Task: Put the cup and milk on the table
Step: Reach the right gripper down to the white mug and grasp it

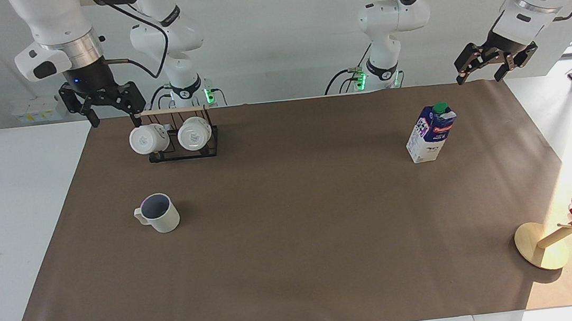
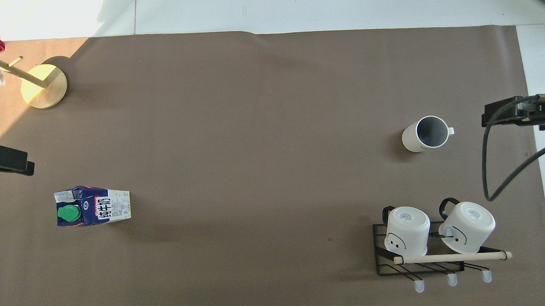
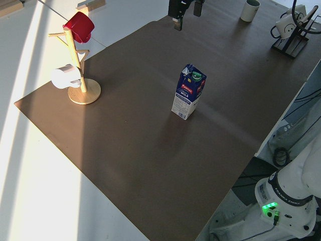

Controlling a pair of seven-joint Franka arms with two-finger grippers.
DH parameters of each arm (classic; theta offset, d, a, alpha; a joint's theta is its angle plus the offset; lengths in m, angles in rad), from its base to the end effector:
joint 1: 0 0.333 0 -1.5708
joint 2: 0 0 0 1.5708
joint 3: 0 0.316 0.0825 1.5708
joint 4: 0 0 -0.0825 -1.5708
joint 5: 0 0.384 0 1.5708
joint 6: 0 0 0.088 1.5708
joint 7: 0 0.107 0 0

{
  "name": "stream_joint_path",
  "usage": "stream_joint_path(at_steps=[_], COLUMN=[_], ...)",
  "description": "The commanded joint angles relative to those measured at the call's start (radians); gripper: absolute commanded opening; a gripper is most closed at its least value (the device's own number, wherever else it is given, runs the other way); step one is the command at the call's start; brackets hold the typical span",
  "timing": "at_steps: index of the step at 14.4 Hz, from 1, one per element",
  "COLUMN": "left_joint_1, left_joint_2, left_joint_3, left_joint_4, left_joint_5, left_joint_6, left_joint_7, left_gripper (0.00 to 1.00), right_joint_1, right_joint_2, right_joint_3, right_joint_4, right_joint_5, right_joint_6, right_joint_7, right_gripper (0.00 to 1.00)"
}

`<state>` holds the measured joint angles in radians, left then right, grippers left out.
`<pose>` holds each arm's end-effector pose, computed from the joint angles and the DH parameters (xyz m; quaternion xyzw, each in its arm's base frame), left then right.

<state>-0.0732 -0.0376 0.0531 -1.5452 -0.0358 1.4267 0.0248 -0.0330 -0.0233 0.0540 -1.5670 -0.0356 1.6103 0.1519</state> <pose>0.5275 -0.0142 0.6448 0.9987 -0.0243 -0.0404 0.0189 0.5516 0.0083 0.6429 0.9971 -0.0652 0.0347 0.0155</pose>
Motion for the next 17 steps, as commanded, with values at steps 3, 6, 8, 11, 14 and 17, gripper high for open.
stream_joint_path(at_steps=[3,6,8,11,14,17], left_joint_1=[0.006,0.006,0.006,0.010,0.021,0.020], left_joint_2=[-0.002,-0.002,-0.002,-0.004,-0.005,-0.004], left_joint_3=[-0.006,-0.006,-0.006,-0.004,-0.006,-0.006], left_joint_4=[0.011,0.011,0.010,0.010,0.007,0.008], left_joint_5=[0.014,0.014,0.014,0.014,0.014,0.014], left_joint_6=[-0.012,-0.014,-0.014,-0.029,-0.028,-0.020], left_joint_7=[-0.009,-0.006,-0.006,-0.006,-0.006,-0.006], left_gripper=[1.00,1.00,1.00,1.00,1.00,1.00], right_joint_1=[-0.028,-0.025,-0.024,-0.013,-0.008,-0.007], right_joint_2=[0.055,0.120,0.128,0.143,0.204,0.250], right_joint_3=[0.003,0.003,0.003,0.003,0.004,0.006], right_joint_4=[-0.091,-0.129,-0.214,-0.291,-0.300,-0.314], right_joint_5=[0.017,0.016,0.014,0.016,0.014,0.013], right_joint_6=[0.146,0.216,0.314,0.426,0.463,0.523], right_joint_7=[-0.029,-0.029,-0.031,-0.023,-0.012,-0.012], right_gripper=[1.00,1.00,1.00,1.00,1.00,1.00])
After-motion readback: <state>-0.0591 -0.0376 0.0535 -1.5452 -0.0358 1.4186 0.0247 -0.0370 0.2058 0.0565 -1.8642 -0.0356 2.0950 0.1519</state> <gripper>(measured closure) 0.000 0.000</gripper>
